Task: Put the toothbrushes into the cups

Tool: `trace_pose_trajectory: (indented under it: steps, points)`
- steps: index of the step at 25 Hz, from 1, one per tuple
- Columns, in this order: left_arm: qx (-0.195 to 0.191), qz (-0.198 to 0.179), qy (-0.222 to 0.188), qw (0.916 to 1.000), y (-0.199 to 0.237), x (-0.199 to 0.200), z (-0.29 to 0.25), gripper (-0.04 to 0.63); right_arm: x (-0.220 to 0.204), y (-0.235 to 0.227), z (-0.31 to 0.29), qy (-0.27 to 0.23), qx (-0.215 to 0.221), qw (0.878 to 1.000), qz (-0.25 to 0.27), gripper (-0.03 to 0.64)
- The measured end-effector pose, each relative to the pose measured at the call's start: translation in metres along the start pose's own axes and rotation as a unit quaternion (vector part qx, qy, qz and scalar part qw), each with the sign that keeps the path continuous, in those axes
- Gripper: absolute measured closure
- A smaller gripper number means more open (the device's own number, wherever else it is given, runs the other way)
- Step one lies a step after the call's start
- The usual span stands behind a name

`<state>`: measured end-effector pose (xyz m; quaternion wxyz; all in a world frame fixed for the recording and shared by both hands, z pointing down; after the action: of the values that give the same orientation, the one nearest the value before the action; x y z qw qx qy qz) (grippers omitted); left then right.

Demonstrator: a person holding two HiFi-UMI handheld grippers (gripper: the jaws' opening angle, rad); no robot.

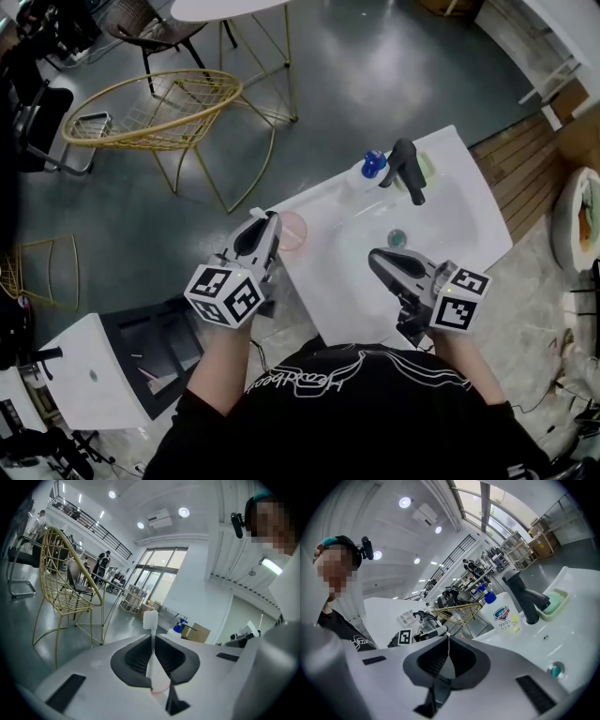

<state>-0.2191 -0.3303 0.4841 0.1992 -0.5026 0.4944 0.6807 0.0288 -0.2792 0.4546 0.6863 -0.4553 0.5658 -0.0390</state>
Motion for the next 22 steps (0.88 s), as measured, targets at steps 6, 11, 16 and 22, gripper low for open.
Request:
trace_pose_trajectory:
  steps: [6, 11, 16, 22]
  points:
    - [0.007, -0.007, 0.006, 0.9999, 0.005, -0.009, 0.001, 0.572, -0.003, -0.004, -0.003, 0.006, -0.003, 1.0, -0.006, 0.586]
    - [0.012, -0.01, 0.007, 0.9999, 0.008, -0.016, 0.002, 0.572, -0.006, -0.007, -0.004, 0.01, -0.003, 1.0, -0.011, 0.586]
    - [0.016, -0.006, 0.003, 0.9999, 0.01, -0.017, 0.002, 0.572, -0.004, -0.008, -0.006, 0.015, -0.002, 1.0, -0.011, 0.586]
    - [0.023, -0.018, 0.011, 0.9995, 0.011, -0.019, 0.004, 0.572, -0.006, -0.009, -0.003, 0.014, -0.002, 1.0, -0.015, 0.586]
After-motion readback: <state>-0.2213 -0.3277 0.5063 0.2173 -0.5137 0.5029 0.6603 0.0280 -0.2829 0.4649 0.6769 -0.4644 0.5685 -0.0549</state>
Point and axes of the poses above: the fingertips, and each gripper's own axes: z backward along the fingers, y to its left, x out of its top, the point moved 6 cm from there along z, backward along the fingers, and after that the axes turned 13 degrees about -y, right-handed, at the moved point
